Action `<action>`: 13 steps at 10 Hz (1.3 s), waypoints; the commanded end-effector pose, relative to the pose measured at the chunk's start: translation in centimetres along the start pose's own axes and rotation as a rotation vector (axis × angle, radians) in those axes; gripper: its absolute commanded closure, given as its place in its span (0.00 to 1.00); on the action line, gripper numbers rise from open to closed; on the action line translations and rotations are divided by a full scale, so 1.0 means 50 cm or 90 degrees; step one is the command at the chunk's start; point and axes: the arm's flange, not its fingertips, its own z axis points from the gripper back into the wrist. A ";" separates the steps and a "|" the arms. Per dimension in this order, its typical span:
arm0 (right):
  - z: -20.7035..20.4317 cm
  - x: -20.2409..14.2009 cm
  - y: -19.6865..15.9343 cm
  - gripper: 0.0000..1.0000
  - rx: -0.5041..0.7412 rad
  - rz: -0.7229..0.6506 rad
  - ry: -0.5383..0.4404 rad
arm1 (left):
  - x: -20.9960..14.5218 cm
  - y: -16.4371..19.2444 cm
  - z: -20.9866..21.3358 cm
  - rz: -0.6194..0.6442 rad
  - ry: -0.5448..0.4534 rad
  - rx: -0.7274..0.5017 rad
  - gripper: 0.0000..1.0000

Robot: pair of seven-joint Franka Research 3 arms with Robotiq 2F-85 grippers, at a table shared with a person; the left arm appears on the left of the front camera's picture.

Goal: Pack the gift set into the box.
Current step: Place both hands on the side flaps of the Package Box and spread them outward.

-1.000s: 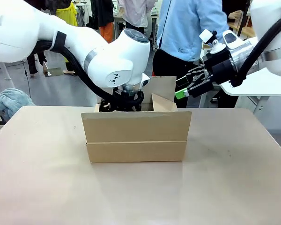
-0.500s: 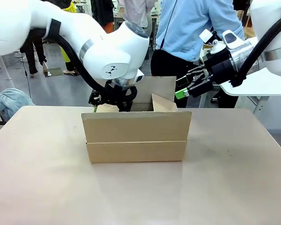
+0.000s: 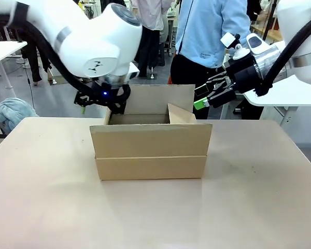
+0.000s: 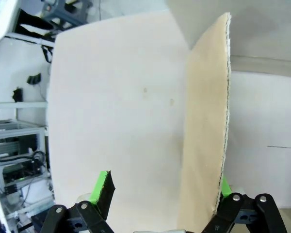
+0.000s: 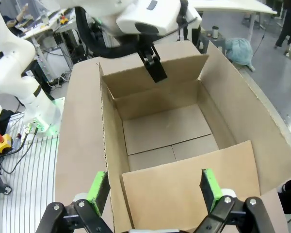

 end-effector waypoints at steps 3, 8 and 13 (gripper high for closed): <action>0.005 0.006 0.005 0.00 0.004 -0.007 0.012 | -0.013 0.118 -0.044 -0.002 0.026 -0.104 0.00; 0.005 0.006 0.005 0.00 0.004 -0.007 0.012 | -0.005 0.295 -0.148 0.007 0.067 -0.337 0.00; 0.005 0.006 0.005 0.00 0.004 -0.007 0.012 | 0.012 0.375 -0.342 -0.047 0.139 -0.673 0.00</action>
